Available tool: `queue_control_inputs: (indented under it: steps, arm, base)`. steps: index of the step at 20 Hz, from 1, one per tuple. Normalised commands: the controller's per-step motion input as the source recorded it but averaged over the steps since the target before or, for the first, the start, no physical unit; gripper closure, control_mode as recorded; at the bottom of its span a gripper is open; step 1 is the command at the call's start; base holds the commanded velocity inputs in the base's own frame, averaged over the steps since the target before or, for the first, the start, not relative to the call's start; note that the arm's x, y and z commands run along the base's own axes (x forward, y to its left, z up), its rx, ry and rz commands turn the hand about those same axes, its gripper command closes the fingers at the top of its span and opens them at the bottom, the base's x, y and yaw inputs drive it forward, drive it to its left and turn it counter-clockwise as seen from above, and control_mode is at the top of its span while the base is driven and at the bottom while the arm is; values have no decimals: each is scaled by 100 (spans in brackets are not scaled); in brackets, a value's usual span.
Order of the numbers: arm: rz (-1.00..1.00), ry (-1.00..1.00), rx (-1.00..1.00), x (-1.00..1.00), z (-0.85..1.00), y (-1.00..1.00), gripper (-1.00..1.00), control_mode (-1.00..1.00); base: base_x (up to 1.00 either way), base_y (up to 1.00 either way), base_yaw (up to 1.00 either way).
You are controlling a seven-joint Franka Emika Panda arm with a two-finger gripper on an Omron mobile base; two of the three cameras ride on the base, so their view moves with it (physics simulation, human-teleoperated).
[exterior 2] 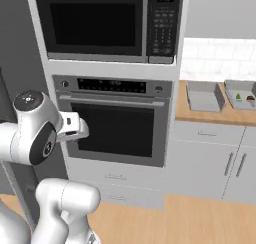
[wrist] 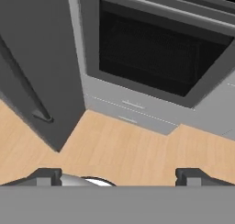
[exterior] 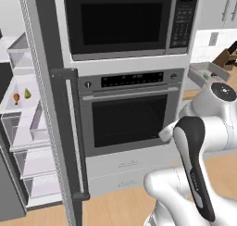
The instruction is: Place one lemon wedge and one chicken drumstick in each tupperware on the nearby counter, to pack two identical lunches.
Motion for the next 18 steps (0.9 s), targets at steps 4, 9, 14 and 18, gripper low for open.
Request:
queue_control_inputs:
  steps: [4, 9, 14, 18]
  arm:
    - [0, 0, 0, 0, 0, 0, -100, 100]
    - [0, 0, 0, 0, 0, 0, -100, 100]
    - [0, 0, 0, 0, 0, 0, -100, 100]
    - [0, 0, 0, 0, 0, 0, -100, 100]
  base:
    - [-100, 50, -5]
    - [-100, 52, -1]
    - [-50, 100, 0]
    - [-4, 100, 0]
